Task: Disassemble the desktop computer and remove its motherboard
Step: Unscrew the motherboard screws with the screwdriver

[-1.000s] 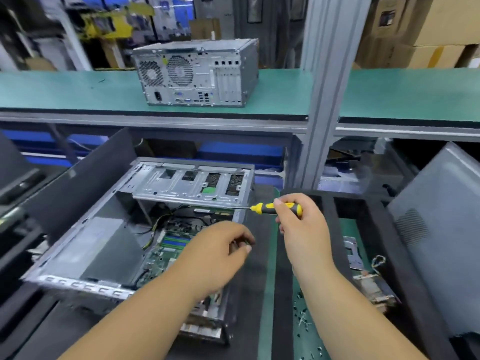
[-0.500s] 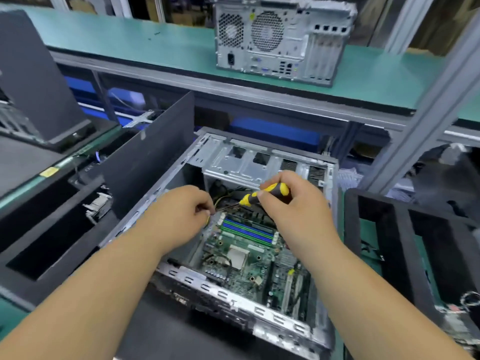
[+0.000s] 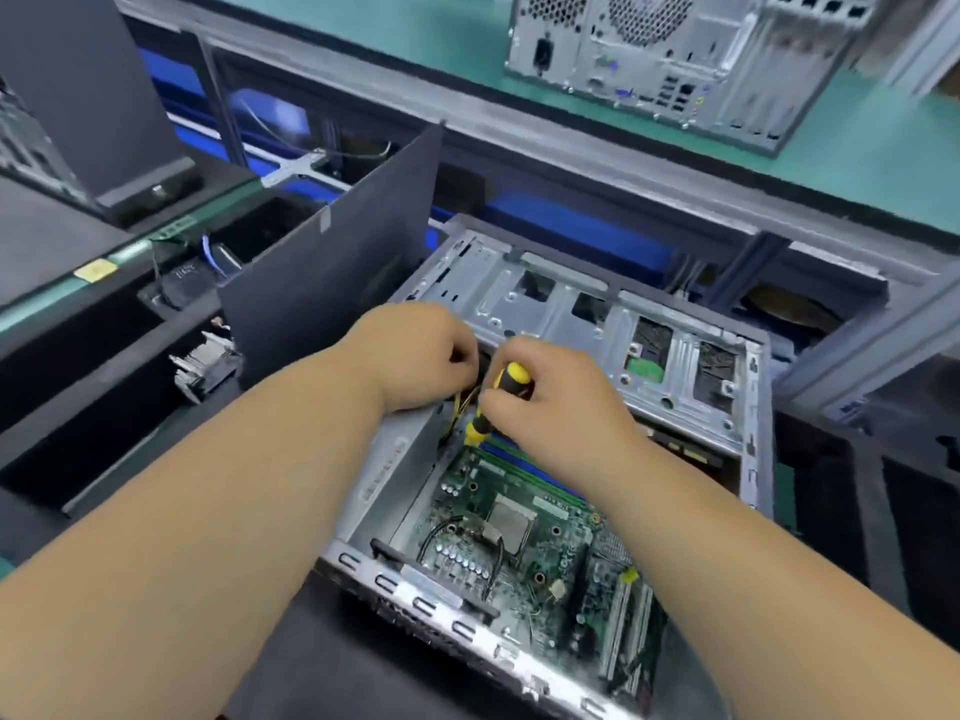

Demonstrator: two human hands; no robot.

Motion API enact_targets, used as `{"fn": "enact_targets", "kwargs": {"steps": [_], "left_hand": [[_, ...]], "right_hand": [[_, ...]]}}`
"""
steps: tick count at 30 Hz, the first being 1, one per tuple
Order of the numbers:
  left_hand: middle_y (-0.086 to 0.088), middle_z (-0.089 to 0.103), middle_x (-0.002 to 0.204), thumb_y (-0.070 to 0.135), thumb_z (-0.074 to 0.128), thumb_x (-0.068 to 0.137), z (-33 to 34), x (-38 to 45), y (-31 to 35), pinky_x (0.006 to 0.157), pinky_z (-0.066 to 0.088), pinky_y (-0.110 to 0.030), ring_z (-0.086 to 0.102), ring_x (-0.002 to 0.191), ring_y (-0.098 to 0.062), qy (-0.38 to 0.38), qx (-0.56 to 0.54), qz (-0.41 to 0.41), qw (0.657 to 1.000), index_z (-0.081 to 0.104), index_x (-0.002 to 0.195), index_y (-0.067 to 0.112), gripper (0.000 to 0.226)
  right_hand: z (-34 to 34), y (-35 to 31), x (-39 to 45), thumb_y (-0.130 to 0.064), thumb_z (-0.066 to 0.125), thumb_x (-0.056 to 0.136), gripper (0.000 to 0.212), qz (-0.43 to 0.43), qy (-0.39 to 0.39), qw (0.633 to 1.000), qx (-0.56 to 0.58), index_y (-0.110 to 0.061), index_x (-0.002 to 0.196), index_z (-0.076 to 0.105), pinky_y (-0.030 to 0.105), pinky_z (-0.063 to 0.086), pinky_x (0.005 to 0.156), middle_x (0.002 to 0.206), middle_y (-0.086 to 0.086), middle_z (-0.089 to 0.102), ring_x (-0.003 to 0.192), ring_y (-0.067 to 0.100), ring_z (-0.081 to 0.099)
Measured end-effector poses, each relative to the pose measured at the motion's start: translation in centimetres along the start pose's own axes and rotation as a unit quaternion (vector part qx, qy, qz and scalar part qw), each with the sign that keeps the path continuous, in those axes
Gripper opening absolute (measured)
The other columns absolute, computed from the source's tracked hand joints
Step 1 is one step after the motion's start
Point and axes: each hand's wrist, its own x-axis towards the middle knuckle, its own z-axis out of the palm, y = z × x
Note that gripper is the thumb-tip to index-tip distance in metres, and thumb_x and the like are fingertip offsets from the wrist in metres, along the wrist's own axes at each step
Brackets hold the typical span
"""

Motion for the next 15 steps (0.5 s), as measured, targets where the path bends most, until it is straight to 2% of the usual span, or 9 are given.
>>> {"fn": "enact_targets", "kwargs": {"steps": [3, 6, 10, 15], "left_hand": [[0.005, 0.062, 0.074, 0.038, 0.046, 0.071, 0.4, 0.1, 0.0, 0.060, 0.051, -0.030, 0.056, 0.069, -0.016, -0.007, 0.031, 0.015, 0.999, 0.067, 0.079, 0.033, 0.023], [0.009, 0.063, 0.077, 0.032, 0.049, 0.073, 0.4, 0.3, -0.1, 0.062, 0.052, -0.030, 0.057, 0.072, -0.012, -0.048, 0.012, 0.028, 0.998, 0.068, 0.084, 0.036, 0.022], [0.012, 0.064, 0.072, 0.038, 0.053, 0.078, 0.7, 0.4, 0.0, 0.061, 0.051, -0.030, 0.055, 0.068, -0.005, -0.043, -0.016, 0.036, 0.998, 0.069, 0.080, 0.035, 0.017], [0.012, 0.065, 0.074, 0.038, 0.052, 0.078, 0.9, 0.5, 0.0, 0.066, 0.054, -0.033, 0.057, 0.071, -0.008, -0.035, -0.022, 0.017, 0.999, 0.069, 0.081, 0.035, 0.017]], "right_hand": [[0.7, 0.2, -0.1, -0.028, 0.062, 0.074, 0.006, -0.043, -0.086, 0.994, 0.048, -0.024, 0.077, 0.059, 0.041, 0.050, 0.063, 0.073, -0.001, 0.059, 0.070, 0.018, 0.056], [1.4, 0.5, -0.8, -0.019, 0.067, 0.079, 0.007, -0.065, -0.140, 0.984, 0.092, -0.023, 0.078, 0.061, 0.042, 0.050, 0.068, 0.076, -0.005, 0.062, 0.073, 0.015, 0.058], [2.5, 0.5, -1.1, -0.027, 0.069, 0.081, 0.005, -0.121, -0.183, 0.974, 0.050, -0.025, 0.082, 0.064, 0.037, 0.049, 0.066, 0.074, -0.008, 0.061, 0.073, 0.011, 0.057], [3.3, 0.1, -1.2, -0.030, 0.067, 0.084, 0.011, -0.172, -0.226, 0.959, -0.015, -0.021, 0.082, 0.062, 0.035, 0.046, 0.068, 0.074, -0.007, 0.060, 0.073, 0.008, 0.051]]}}
